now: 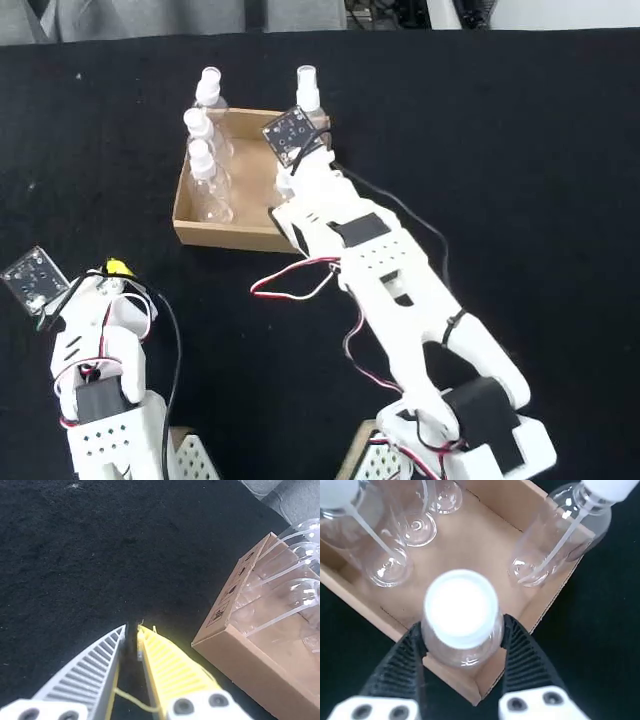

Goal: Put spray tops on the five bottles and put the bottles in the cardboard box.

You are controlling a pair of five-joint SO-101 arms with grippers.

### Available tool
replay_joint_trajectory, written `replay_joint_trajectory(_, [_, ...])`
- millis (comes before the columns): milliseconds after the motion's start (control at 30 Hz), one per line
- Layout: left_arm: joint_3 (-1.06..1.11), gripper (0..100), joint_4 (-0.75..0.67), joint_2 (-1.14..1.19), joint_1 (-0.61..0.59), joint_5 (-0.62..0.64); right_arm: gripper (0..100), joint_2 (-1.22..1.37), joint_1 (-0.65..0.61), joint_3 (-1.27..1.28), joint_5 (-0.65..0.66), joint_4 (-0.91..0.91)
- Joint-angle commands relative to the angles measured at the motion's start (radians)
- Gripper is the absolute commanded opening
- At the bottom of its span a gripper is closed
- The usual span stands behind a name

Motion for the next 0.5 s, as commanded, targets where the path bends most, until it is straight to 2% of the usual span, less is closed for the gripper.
replay_joint_trajectory(0, [0.024, 3, -0.021, -0.014, 0.001, -0.011, 1.2, 0.025, 0.034, -0.050, 0.005, -0.025])
replay_joint_trajectory(467, [0.024, 3, -0.021, -0.014, -0.001, -0.011, 1.4, 0.047, 0.035, -0.044, 0.005, -0.054])
